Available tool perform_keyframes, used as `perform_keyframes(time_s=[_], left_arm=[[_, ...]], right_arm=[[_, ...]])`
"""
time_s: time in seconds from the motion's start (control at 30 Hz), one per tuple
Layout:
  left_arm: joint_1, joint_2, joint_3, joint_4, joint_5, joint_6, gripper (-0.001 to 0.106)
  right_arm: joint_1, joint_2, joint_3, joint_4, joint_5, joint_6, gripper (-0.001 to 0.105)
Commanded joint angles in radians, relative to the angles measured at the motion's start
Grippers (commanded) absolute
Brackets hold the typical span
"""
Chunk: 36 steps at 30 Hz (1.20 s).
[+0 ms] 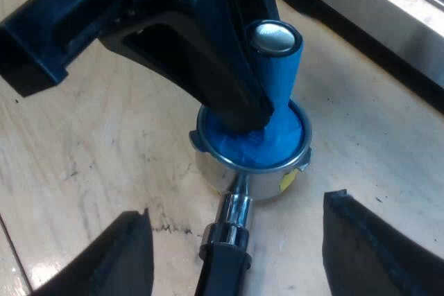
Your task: Grind coffee beans and then tamp
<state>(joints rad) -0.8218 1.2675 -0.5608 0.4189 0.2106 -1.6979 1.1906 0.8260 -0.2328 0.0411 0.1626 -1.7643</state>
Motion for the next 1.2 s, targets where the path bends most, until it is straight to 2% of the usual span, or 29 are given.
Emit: perform_keyframes(time_s=[0.03,0.1,0.33,0.5,0.9,0.97,1.2], left_arm=[[-0.001,0.040,0.041,0.093,-0.125,-0.003,0.000],[-0.001,0.040,0.038,0.093,-0.160,-0.003,0.000],[-0.001,0.039,0.004,0.093,-0.211,-0.003,0.000],[-0.001,0.036,-0.036,0.101,-0.211,-0.003,0.000],[-0.001,0.001,-0.051,0.105,-0.186,-0.003,0.000],[-0.001,-0.041,-0.051,0.094,-0.144,-0.003,0.000],[-0.001,-0.041,-0.051,0.096,-0.125,-0.003,0.000]], right_arm=[[0.000,-0.009,-0.002,-0.015,-0.011,-0.005,0.055],[0.000,-0.009,-0.002,-0.015,-0.011,-0.005,0.055],[0.000,-0.009,-0.002,-0.015,-0.011,-0.005,0.055],[0.000,-0.009,-0.002,-0.015,-0.011,-0.005,0.055],[0.000,-0.009,-0.002,-0.015,-0.011,-0.005,0.055],[0.000,-0.009,-0.002,-0.015,-0.011,-0.005,0.055],[0.000,-0.009,-0.002,-0.015,-0.011,-0.005,0.055]])
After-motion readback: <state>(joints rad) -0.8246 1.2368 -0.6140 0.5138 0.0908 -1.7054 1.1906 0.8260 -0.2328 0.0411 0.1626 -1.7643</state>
